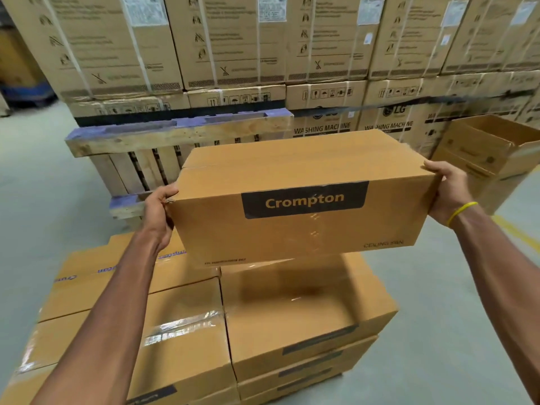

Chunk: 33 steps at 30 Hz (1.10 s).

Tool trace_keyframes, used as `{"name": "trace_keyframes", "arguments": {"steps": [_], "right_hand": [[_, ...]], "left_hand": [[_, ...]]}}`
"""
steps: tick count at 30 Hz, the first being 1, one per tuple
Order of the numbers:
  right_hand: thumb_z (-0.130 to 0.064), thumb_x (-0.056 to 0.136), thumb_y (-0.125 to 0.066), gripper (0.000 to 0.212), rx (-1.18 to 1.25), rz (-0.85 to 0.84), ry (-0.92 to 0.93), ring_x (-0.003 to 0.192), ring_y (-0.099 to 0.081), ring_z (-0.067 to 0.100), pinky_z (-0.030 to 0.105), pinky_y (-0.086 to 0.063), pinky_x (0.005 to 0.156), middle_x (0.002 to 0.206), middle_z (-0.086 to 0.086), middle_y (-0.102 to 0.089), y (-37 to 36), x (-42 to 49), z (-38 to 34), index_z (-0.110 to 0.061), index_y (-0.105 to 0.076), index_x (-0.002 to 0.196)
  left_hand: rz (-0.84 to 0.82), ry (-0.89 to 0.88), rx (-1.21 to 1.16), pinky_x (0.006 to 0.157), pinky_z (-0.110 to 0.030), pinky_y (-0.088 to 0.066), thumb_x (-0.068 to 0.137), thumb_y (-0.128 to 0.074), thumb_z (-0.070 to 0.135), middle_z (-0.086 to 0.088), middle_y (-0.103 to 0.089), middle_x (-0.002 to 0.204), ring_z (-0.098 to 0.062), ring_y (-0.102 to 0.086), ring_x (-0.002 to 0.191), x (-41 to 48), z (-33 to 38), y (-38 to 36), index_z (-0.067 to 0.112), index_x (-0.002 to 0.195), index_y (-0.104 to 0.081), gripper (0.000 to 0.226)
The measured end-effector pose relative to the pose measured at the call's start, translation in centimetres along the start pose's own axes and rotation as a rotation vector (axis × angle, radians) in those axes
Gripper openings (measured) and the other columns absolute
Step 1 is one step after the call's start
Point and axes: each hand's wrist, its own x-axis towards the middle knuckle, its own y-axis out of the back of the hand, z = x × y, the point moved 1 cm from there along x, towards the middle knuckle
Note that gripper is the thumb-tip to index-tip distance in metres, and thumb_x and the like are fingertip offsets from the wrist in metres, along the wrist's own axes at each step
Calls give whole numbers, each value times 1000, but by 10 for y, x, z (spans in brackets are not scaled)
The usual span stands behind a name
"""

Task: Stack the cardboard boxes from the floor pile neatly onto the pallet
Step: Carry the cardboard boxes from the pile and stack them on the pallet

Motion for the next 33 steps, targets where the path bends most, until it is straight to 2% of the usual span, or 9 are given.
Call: {"name": "trace_keyframes", "arguments": {"steps": [8,11,13,16,18,21,24,29,33], "right_hand": [[-27,80,-59,19,40,-18,-30,82,-60,20,30,-48,74,89,2,-66,-4,107,7,-15,-66,93],[-23,78,-58,29,66,-62,-83,89,-62,23,32,-50,82,97,4,-68,2,156,22,-10,-67,103],[-18,81,-54,21,82,-106,-122,84,-65,22,32,-49,83,93,3,-70,0,191,34,-12,-70,93],[-11,83,-50,22,77,-167,-196,85,-68,22,28,-53,77,89,1,-72,-6,233,58,-14,-72,82],[-6,87,-44,35,43,-252,-222,86,-72,18,22,-57,73,94,-2,-76,-8,262,73,-16,-77,90],[-3,85,-39,52,-86,-390,-251,98,-70,18,28,-52,79,116,0,-73,-9,306,109,-20,-72,121],[-2,81,-42,60,-215,-488,-301,99,-67,20,31,-44,73,123,4,-69,-10,332,148,-20,-62,135],[1,79,-45,64,-281,-532,-357,108,-65,25,29,-51,73,130,6,-67,-15,347,204,-30,-64,132],[-1,90,-49,51,-282,-461,-367,106,-68,22,23,-58,71,124,4,-71,-23,349,244,-25,-62,133]], "left_hand": [[83,29,77,58,-26,-37,95,-39,10,9,-66,85,-8,-52,76,81,-24,-51,22,97,-68,31],[36,7,129,66,-23,-40,90,-37,8,16,-75,89,-8,-57,90,109,-37,-59,22,106,-71,40],[-13,21,196,71,-26,-41,85,-39,11,11,-75,97,-11,-58,97,126,-49,-66,24,108,-74,44],[26,83,282,64,-21,-49,89,-45,3,12,-77,88,-12,-64,89,140,-74,-74,23,112,-71,40],[73,95,388,74,-24,-52,90,-65,6,10,-78,98,-20,-66,101,150,-94,-73,23,121,-67,35],[62,168,606,81,-27,-52,82,-87,22,0,-66,126,-19,-63,113,161,-124,-60,19,145,-52,72],[63,254,718,77,-31,-55,67,-95,42,1,-64,130,-20,-63,116,165,-155,-48,22,149,-49,96],[103,313,772,74,-21,-46,81,-88,15,15,-59,111,-14,-59,106,167,-199,-45,23,138,-50,69],[93,353,830,83,-28,-49,75,-93,18,9,-67,113,-21,-62,112,175,-235,-31,21,128,-63,61]]}}
